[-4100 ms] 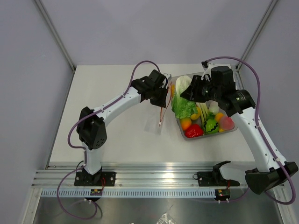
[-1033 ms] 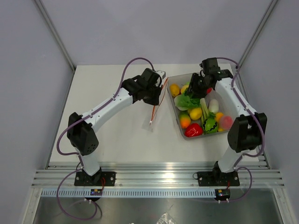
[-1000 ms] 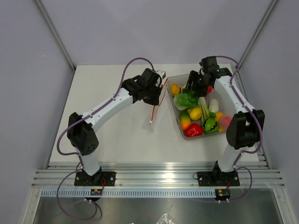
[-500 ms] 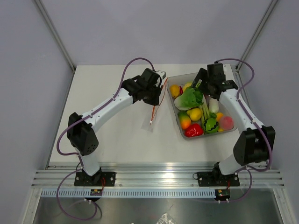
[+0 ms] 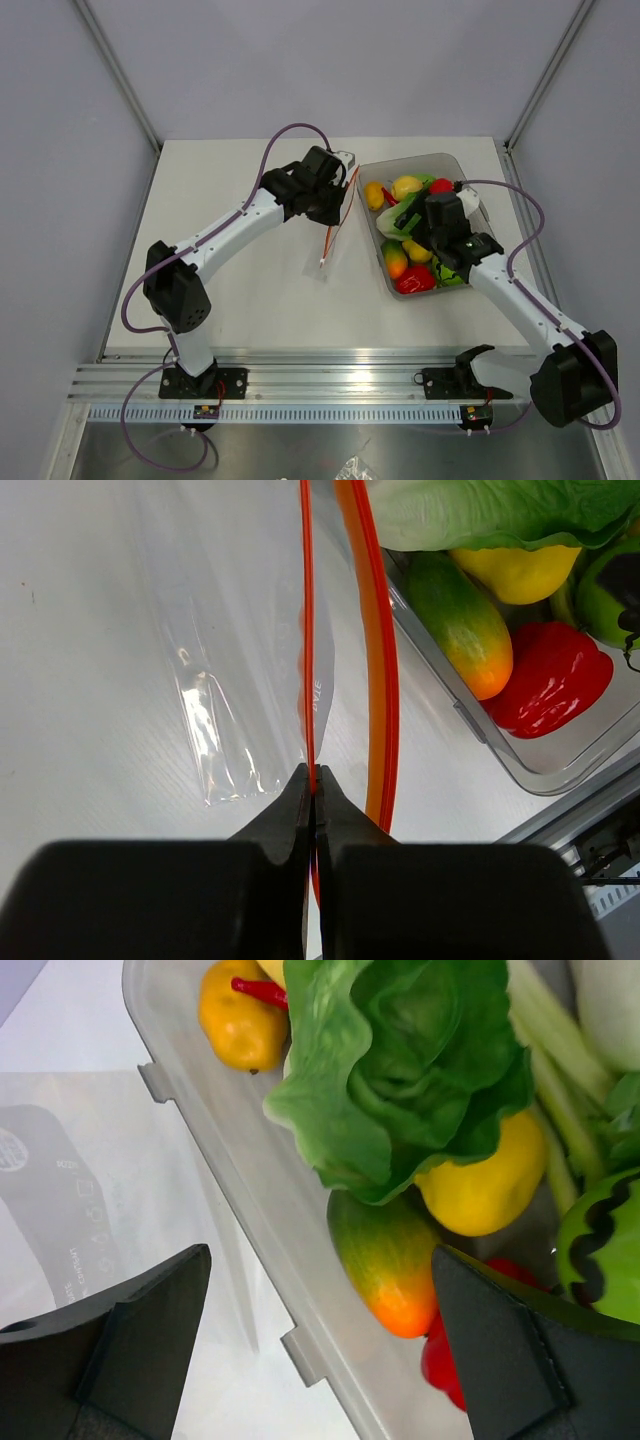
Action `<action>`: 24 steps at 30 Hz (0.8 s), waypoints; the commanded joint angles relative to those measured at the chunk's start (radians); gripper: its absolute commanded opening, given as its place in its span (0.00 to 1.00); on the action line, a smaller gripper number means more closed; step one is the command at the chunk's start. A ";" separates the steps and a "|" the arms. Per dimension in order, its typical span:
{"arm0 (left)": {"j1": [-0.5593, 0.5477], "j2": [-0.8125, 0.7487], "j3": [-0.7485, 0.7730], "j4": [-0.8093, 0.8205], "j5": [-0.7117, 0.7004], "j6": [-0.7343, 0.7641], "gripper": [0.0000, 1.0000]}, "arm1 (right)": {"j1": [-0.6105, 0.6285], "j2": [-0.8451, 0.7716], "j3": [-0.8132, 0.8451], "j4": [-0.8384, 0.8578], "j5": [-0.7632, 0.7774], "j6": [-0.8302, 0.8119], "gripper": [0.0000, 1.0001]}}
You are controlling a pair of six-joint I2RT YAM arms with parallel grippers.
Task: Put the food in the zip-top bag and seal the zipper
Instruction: Pick up the fake vegetable from the bin.
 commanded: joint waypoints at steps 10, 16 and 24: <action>0.006 0.003 0.072 -0.017 -0.020 0.009 0.00 | 0.070 0.287 0.133 0.026 0.259 0.291 1.00; 0.008 -0.007 0.079 -0.016 -0.032 -0.007 0.00 | 0.070 0.404 0.220 -0.088 0.304 0.431 0.99; 0.008 -0.003 0.077 -0.021 -0.028 -0.001 0.00 | 0.065 0.522 0.293 -0.154 0.337 0.544 1.00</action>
